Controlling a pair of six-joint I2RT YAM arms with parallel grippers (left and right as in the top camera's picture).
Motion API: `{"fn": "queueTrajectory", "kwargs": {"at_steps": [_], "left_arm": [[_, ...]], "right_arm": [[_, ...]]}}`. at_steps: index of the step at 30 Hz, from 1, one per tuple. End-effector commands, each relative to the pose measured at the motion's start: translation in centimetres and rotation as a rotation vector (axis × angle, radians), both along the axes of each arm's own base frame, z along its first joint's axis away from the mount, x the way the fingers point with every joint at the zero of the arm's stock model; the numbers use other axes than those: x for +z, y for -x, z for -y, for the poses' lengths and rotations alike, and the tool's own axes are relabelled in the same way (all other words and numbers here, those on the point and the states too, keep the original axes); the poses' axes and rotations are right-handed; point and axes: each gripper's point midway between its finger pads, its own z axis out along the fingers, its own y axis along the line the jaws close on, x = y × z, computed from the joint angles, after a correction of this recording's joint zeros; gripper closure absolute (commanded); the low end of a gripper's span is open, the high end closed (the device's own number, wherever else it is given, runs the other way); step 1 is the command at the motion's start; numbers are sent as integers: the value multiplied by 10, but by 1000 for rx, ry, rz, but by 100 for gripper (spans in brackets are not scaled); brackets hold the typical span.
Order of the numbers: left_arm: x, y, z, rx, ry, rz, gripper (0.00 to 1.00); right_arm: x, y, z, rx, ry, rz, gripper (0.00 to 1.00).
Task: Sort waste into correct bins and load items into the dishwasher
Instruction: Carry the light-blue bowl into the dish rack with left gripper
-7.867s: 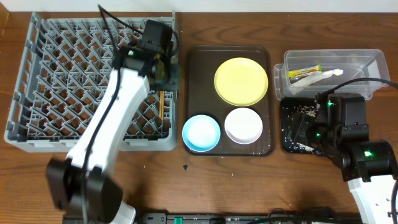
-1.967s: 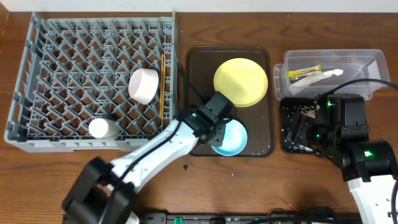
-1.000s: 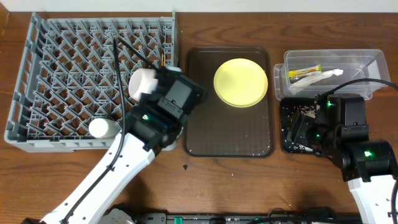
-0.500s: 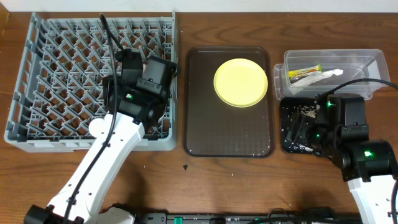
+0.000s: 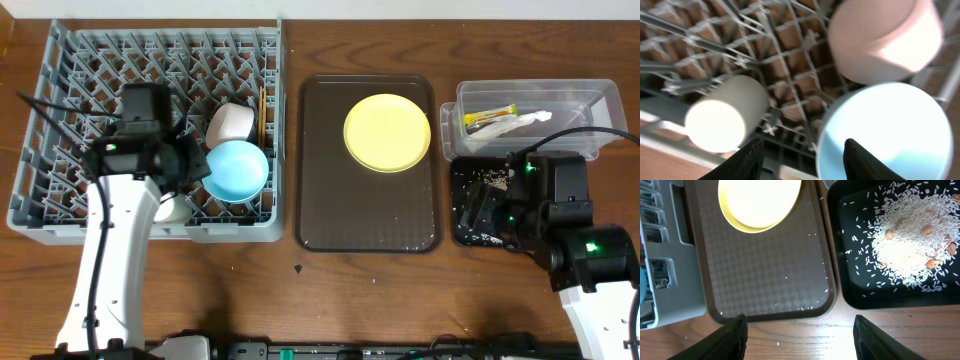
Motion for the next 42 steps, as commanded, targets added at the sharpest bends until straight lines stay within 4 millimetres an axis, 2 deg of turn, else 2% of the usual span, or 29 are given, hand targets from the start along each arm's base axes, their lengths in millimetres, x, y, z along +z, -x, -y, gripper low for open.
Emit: {"fn": "queueTrajectory", "kwargs": {"at_steps": [1, 4, 8, 11, 15, 17, 18, 19, 21, 25, 28, 31, 35, 39, 42], "left_arm": [[-8, 4, 25, -76, 210, -15, 47], [-16, 5, 39, -139, 290, -27, 48], [-28, 6, 39, -149, 293, -63, 47], [-42, 7, 32, -138, 259, -110, 49], [-56, 3, 32, -132, 266, -147, 64], [-58, 1, 31, -132, 265, -145, 77], [-57, 0, 31, -131, 265, -141, 87], [-55, -1, 31, -123, 267, -134, 92], [-43, -4, 31, -116, 268, -106, 92], [7, -14, 24, -123, 207, 40, 93], [39, -14, 1, -77, 58, 130, 93], [61, -6, -40, 28, -169, 174, 93], [86, 12, -99, 193, -505, 151, 93], [95, 12, -127, 274, -681, 119, 92], [90, -4, -136, 225, -770, 77, 93]], "right_arm": [[2, -1, 1, -8, -7, 3, 34], [2, -1, 1, -8, -7, 4, 35], [2, -1, 1, -8, -7, 3, 35], [2, -1, 1, -8, -7, 2, 35], [2, -1, 1, -8, -7, 3, 35], [2, -1, 1, -8, -7, 3, 35], [2, -1, 1, -8, -7, 3, 35], [2, -1, 1, -8, -7, 3, 35], [2, -1, 1, -8, -7, 2, 35], [2, -1, 1, -8, -7, 3, 35], [2, -2, 1, -8, -7, 6, 35], [3, -3, 1, -8, -7, 11, 35], [5, -6, 1, -8, -8, 27, 34], [8, -10, 0, -8, -11, 49, 34], [10, -14, 0, -10, -10, 65, 33]]}}
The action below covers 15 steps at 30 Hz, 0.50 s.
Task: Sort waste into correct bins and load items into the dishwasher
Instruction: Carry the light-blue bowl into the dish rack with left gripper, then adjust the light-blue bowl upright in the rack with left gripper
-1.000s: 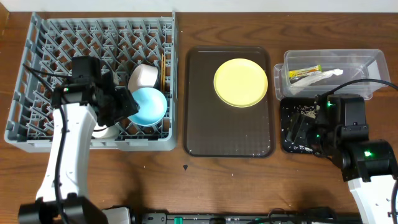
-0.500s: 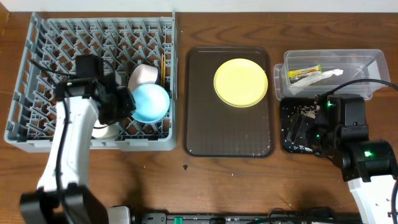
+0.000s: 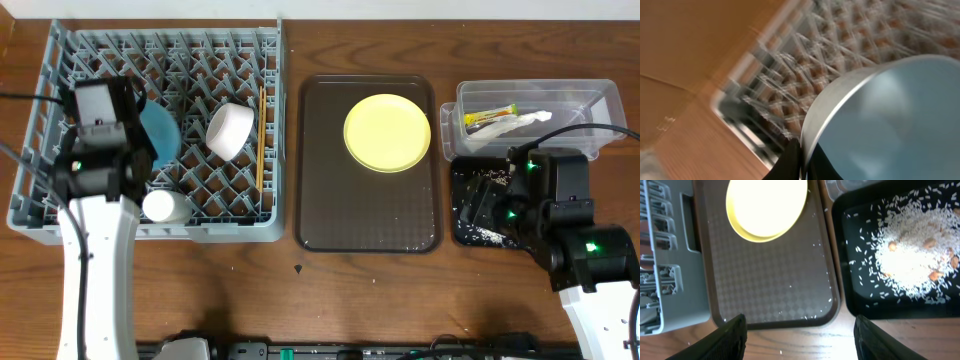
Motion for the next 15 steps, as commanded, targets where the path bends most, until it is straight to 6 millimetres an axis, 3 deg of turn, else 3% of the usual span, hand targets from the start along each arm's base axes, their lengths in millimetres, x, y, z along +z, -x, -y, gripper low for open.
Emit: {"fn": "queueTrajectory", "kwargs": {"at_steps": [1, 9, 15], "left_arm": [[1, -3, -31, 50, -219, -125, 92], [-31, -32, -41, 46, -304, -237, 93], [-30, -45, -27, 79, -492, -291, 92]], "right_arm": [[4, -4, 2, -12, -1, 18, 33], [6, -7, 3, -15, 0, 34, 32], [9, -11, 2, -14, -2, 54, 31]]}}
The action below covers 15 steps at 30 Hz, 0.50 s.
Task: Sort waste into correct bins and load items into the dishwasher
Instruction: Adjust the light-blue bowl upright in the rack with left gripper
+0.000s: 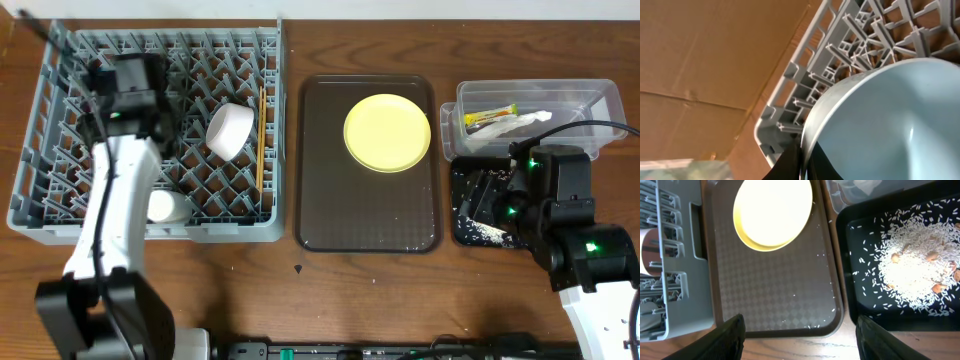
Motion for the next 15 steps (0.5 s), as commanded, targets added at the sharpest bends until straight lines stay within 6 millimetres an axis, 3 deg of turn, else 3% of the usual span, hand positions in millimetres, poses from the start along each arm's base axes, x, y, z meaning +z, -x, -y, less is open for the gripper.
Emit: {"fn": "queueTrajectory", "kwargs": {"at_steps": [1, 3, 6, 15], "left_arm": [[16, -3, 8, 26, -190, -39, 93], [21, -8, 15, 28, -282, -60, 93], [11, -19, 22, -4, -315, -112, 93], [8, -19, 17, 43, -410, -160, 92]], "right_arm": [[3, -3, 3, -14, 1, 14, 30], [3, -3, 3, -14, 1, 14, 30], [3, -3, 3, -14, 1, 13, 30], [2, -2, 3, -13, 2, 7, 30]]}}
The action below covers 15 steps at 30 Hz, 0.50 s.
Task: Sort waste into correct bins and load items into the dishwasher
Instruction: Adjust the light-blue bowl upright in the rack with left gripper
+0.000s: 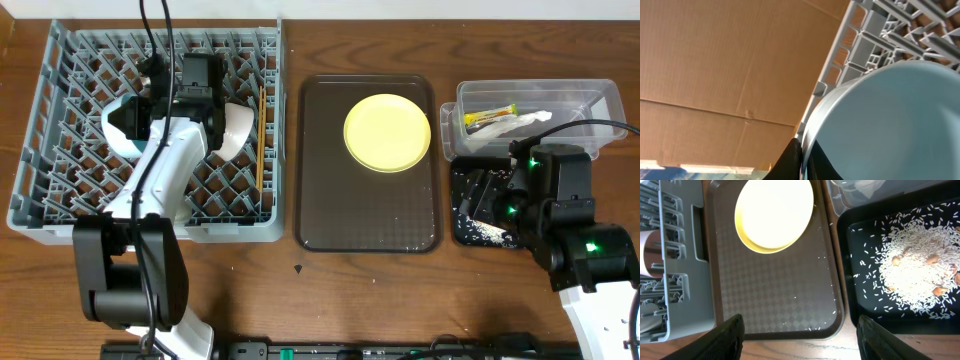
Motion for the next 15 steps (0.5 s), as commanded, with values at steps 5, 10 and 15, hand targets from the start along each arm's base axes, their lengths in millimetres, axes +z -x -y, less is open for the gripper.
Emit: {"fn": "queueTrajectory", "kwargs": {"at_steps": [5, 10, 15], "left_arm": [[10, 3, -3, 28, -60, -1, 93], [1, 3, 6, 1, -54, -20, 92], [-13, 7, 6, -5, -46, -36, 93]], "right_arm": [[1, -1, 3, -14, 2, 2, 30], [1, -1, 3, -14, 2, 1, 30], [1, -1, 3, -14, 2, 1, 30]]}}
